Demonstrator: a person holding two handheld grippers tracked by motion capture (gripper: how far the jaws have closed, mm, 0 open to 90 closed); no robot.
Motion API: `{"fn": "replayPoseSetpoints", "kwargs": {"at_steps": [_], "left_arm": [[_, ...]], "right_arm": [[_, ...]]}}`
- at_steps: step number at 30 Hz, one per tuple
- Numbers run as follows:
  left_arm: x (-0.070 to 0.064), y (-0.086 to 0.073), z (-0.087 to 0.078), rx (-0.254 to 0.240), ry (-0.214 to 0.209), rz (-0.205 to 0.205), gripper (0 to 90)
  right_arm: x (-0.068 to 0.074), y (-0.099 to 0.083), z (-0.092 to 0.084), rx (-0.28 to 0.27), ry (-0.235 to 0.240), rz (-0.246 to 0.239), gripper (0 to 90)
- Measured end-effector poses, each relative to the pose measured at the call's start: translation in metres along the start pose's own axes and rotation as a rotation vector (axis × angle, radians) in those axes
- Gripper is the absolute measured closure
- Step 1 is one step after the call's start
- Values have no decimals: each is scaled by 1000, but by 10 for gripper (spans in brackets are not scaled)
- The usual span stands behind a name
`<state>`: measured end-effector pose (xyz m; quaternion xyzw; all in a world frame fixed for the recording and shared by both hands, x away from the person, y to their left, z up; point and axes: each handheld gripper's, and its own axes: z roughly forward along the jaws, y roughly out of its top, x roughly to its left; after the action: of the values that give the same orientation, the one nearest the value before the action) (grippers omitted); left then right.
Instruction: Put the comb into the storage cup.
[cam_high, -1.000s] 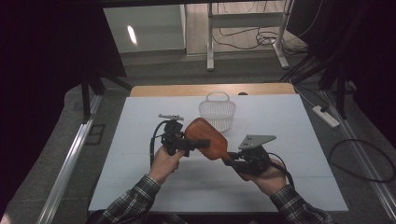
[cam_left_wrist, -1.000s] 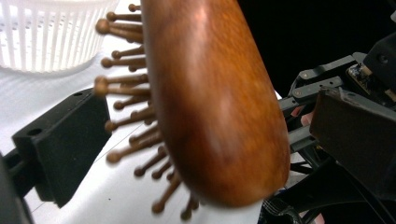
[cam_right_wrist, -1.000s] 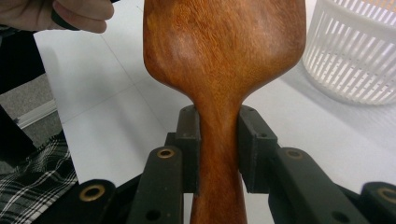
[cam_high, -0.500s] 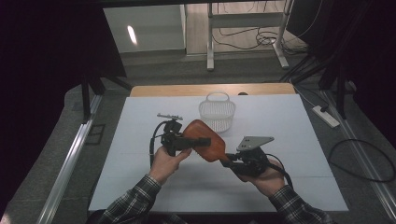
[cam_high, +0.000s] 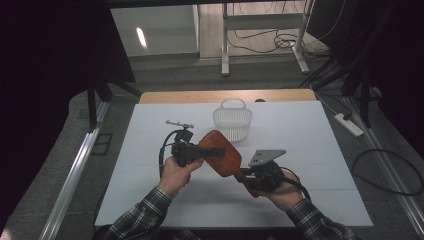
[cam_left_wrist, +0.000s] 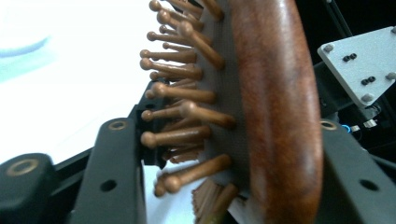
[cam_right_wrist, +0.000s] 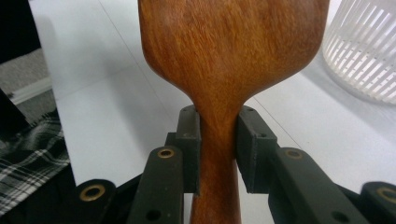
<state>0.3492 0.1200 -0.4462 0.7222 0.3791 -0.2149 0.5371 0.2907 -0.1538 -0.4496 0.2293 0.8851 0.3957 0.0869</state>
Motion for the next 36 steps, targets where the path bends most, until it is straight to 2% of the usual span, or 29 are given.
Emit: {"fn": "replayPoseSetpoints", "kwargs": {"at_steps": [3,6,8,11,13,19,21,27,30,36], "left_arm": [[1,-1,-1,-6,-9,-8,559],[-1,0,-1,-5,-1,3,575],[-3,1,-3,-11,6,15,580],[-3,2,-6,-27,1,14,579],[-5,3,-8,-31,15,24,578],[-6,4,-11,-31,48,46,572],[-7,5,-12,-32,65,56,569],[-7,6,-14,-33,80,60,568],[-8,7,-17,-29,103,73,566],[-7,10,-23,-35,127,82,564]], "right_arm": [[1,0,1,2,-13,-3,715],[1,1,1,4,-21,-13,699],[1,2,1,5,-6,-1,627],[1,2,1,15,-9,-2,538],[1,2,1,17,-13,-5,476],[-2,2,2,35,3,36,297],[-2,2,3,44,-9,35,244],[-5,2,1,60,20,66,227],[-8,2,-2,71,35,89,211],[-10,-2,-5,95,24,92,141]]}}
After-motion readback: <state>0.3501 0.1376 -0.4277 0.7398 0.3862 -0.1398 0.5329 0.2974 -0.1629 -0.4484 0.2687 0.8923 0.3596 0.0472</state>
